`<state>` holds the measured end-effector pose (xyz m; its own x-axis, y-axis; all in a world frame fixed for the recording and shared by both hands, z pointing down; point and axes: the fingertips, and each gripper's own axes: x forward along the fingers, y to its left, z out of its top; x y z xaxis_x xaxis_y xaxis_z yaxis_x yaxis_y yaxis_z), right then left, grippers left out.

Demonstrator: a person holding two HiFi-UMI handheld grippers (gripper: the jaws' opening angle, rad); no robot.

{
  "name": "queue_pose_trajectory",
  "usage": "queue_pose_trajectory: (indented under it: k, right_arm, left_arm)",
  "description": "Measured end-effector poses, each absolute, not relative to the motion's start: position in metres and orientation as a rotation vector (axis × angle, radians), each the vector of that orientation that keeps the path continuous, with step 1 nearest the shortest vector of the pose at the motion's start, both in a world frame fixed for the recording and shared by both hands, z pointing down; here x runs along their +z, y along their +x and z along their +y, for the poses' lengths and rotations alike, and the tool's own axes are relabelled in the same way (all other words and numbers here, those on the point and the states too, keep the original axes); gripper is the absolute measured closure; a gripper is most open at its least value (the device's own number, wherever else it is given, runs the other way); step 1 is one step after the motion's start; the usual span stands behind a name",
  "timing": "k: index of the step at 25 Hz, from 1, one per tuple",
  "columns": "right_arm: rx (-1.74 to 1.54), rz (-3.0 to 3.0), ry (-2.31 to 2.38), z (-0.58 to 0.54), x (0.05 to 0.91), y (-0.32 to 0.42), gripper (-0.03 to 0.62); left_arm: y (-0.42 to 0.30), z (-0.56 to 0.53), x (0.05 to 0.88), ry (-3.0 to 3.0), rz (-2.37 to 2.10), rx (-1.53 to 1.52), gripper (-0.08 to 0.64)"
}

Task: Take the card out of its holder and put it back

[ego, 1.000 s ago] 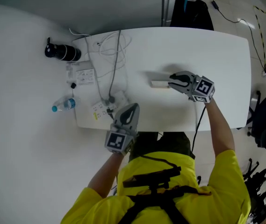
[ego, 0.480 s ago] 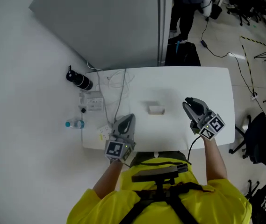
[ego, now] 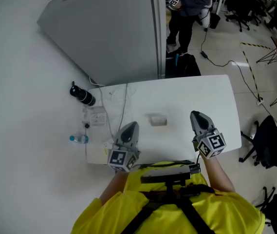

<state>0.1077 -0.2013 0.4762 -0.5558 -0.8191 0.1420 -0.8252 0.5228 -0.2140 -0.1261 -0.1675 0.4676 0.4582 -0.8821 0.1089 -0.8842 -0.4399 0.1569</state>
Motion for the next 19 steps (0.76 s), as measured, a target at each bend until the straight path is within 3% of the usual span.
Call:
queue_pose_trajectory:
  k: [19]
  right_arm:
    - [0.380, -2.666, 1.550, -0.184, 0.476, 0.096, 0.586]
  left_arm:
    - [-0.125, -0.180, 0.471, 2.512, -1.508, 0.042, 0.555]
